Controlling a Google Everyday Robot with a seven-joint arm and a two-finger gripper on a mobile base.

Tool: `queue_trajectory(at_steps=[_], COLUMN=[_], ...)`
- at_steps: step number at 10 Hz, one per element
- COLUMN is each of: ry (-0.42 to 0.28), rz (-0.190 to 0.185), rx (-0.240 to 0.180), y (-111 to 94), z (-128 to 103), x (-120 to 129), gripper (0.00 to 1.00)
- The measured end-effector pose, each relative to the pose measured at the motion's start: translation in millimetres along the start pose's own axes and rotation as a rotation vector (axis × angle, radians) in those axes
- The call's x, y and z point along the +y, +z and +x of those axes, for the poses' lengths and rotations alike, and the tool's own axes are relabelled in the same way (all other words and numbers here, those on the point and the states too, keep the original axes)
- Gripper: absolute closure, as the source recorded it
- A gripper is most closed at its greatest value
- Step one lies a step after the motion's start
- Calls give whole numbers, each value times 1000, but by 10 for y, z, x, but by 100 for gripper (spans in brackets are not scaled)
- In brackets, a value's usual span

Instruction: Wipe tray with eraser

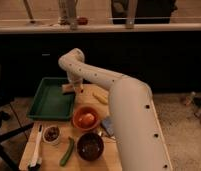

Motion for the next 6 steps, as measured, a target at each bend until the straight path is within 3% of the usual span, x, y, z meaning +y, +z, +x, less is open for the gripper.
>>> queue_trajectory(at_steps=[2,6], ry=[-48,-152], rz=[38,43], rx=[7,-42], y=[-87,-53], z=[-134,-499], x=[-10,14], gripper=[98,98])
